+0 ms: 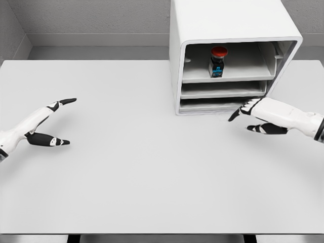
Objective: Slide open multi-storey tabletop storage cabinets and put open load switch and slide close multi-storey tabletop storage cabinets
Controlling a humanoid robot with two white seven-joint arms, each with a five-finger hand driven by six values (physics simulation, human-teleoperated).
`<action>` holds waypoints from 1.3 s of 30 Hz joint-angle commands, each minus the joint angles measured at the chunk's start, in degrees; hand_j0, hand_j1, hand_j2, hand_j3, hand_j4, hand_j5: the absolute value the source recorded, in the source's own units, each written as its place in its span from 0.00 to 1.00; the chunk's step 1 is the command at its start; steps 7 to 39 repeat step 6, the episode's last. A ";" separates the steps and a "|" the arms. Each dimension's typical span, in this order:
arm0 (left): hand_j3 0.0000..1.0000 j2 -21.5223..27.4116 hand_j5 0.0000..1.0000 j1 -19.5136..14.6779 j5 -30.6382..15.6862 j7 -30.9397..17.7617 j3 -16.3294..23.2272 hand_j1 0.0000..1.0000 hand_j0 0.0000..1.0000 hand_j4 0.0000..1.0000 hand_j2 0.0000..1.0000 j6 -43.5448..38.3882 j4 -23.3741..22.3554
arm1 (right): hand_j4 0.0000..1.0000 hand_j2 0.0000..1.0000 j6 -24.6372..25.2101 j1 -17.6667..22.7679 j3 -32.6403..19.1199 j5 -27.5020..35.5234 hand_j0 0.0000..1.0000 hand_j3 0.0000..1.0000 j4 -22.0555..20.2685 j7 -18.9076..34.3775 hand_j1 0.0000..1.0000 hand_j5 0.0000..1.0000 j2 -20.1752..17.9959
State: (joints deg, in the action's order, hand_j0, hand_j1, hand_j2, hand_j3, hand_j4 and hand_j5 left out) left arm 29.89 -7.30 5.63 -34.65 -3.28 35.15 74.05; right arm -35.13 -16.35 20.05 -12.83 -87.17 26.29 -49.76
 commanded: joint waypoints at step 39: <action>1.00 0.52 1.00 1.15 0.52 0.02 -0.76 1.00 1.00 1.00 1.00 -0.15 0.05 | 0.68 0.68 0.13 2.29 -4.85 1.40 0.68 0.68 -0.72 -0.71 0.68 0.68 -3.77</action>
